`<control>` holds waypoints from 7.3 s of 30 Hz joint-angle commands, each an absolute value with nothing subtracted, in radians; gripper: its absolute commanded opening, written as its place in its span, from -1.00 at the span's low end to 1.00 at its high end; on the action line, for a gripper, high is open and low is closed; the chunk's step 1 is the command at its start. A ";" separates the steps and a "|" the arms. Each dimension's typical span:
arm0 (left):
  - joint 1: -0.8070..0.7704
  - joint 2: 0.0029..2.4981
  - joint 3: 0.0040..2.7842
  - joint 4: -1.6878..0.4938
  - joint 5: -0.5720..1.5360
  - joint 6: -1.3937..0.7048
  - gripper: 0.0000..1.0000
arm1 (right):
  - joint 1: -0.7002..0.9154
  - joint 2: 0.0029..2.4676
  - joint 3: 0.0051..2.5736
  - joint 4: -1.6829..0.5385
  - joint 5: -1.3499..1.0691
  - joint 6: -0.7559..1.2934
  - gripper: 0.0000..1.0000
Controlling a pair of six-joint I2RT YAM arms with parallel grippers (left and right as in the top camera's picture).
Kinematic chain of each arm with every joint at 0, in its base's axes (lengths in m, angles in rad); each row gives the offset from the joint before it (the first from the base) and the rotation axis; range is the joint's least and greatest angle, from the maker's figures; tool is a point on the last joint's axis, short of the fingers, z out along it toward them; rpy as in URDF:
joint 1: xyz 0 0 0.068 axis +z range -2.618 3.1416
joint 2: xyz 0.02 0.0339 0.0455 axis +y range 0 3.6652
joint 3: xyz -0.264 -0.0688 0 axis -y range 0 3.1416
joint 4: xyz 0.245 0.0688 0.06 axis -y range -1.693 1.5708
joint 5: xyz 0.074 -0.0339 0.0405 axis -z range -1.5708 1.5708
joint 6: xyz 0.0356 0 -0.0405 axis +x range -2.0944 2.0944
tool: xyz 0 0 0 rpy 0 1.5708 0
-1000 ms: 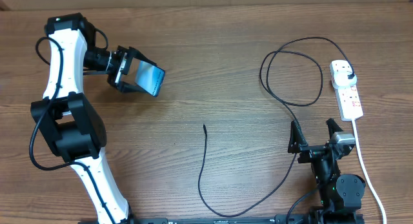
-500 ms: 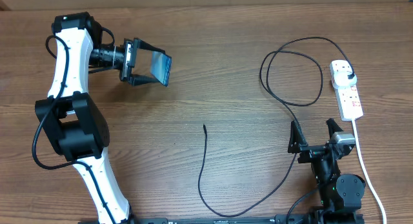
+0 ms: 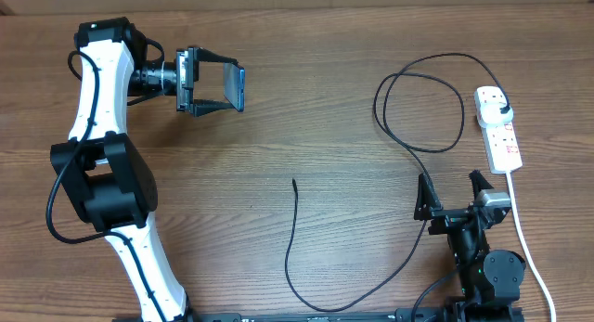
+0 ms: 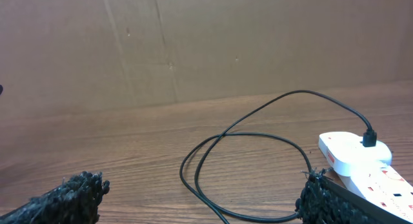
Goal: Plug charger to phone and switch on socket
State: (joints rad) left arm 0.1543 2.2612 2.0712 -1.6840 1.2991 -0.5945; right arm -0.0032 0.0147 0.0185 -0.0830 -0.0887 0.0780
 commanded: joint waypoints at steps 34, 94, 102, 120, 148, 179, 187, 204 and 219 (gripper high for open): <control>0.150 2.260 2.099 -1.691 1.357 -0.571 -0.91 | 0.001 0.004 0.008 -0.078 -0.079 0.074 1.00; 0.149 2.260 2.099 -1.691 1.335 -0.568 -0.92 | 0.001 0.004 0.008 -0.078 -0.080 0.074 1.00; 0.149 2.260 2.099 -1.691 1.335 -0.560 -0.92 | 0.001 0.004 0.008 -0.049 -0.081 0.078 1.00; 0.149 2.260 2.099 -1.691 1.335 -0.561 -0.92 | -0.001 0.011 0.136 -0.178 -0.178 0.081 1.00; 0.149 2.260 2.099 -1.691 1.328 -0.561 -0.92 | -0.001 1.047 1.113 -0.759 -0.530 0.130 1.00; 0.042 2.260 2.099 -1.652 0.857 -0.931 -0.92 | 0.001 1.515 1.245 -0.817 -0.840 0.418 0.99; -0.050 2.260 2.099 -1.569 0.856 -1.056 -0.91 | 0.040 1.515 1.243 -0.816 -0.833 0.458 0.92; -0.245 2.260 2.099 -1.378 0.854 -1.361 -0.92 | 0.185 1.515 1.243 -0.778 -0.662 0.509 0.92; -0.373 2.260 2.099 -1.295 0.865 -1.527 -0.92 | 0.196 1.515 1.243 -0.791 -0.617 0.509 0.91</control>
